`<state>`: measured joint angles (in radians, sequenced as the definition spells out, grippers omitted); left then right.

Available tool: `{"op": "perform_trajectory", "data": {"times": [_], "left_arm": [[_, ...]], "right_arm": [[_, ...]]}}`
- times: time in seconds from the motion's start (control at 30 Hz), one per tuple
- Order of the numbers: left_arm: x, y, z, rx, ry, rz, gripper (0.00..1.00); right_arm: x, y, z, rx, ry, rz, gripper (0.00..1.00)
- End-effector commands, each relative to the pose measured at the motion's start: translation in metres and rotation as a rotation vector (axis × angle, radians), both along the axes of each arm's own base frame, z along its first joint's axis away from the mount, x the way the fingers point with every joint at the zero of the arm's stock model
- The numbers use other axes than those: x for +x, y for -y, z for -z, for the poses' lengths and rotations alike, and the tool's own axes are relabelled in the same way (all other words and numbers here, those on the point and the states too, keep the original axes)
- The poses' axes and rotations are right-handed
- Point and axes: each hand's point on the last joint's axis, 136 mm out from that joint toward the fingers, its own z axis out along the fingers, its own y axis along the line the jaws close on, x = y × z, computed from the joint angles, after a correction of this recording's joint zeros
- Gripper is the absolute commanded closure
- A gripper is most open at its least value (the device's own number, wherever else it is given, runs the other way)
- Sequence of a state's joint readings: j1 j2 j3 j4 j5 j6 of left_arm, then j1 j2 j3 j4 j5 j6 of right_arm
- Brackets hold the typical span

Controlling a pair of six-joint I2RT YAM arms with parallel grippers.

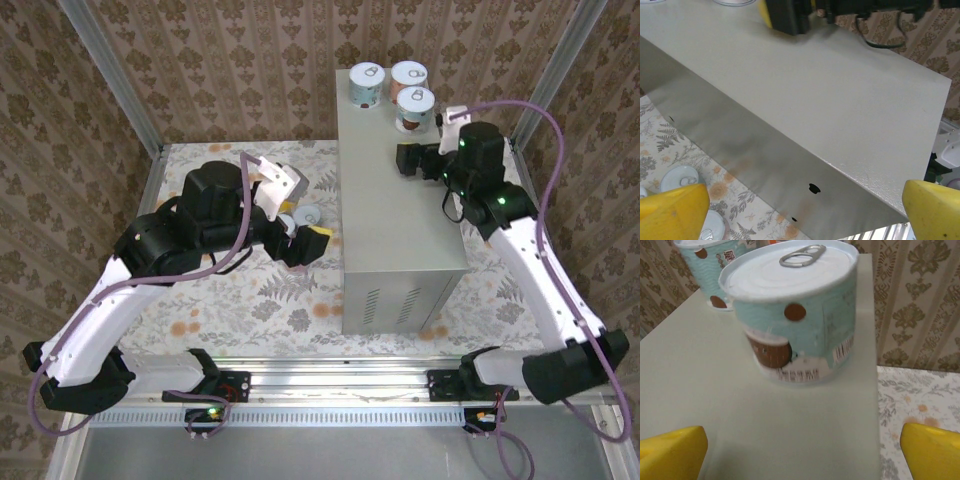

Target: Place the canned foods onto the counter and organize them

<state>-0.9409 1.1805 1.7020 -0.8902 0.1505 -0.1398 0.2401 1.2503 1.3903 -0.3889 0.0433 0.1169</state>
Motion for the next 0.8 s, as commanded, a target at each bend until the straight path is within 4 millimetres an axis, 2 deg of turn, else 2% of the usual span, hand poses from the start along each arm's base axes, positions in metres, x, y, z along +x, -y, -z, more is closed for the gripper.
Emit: {"op": "perform_trajectory", "data": {"times": [0.0,0.13,0.27,0.43,0.6,0.77], "left_arm": [[0.006,-0.011,-0.002,0.001,0.009,-0.062,0.00],[0.015,-0.016,-0.001,0.004,0.028,-0.117,0.00],[0.025,-0.022,0.005,0.010,0.039,-0.183,0.00],[0.053,-0.055,0.017,0.052,0.077,-0.399,0.00],[0.075,-0.089,0.041,0.052,0.011,-0.552,0.00],[0.089,-0.113,0.067,0.021,-0.032,-0.657,0.00]], "right_arm": [[-0.031,0.008,0.009,0.027,-0.060,0.012,0.00],[-0.057,0.016,0.014,0.025,-0.092,0.022,0.00],[-0.074,0.022,0.019,0.015,-0.127,0.029,0.00],[-0.096,0.025,0.018,0.017,-0.134,0.018,0.00],[-0.121,0.028,0.017,0.004,-0.173,-0.002,0.00],[-0.147,0.032,0.008,0.006,-0.174,-0.013,0.00]]}}
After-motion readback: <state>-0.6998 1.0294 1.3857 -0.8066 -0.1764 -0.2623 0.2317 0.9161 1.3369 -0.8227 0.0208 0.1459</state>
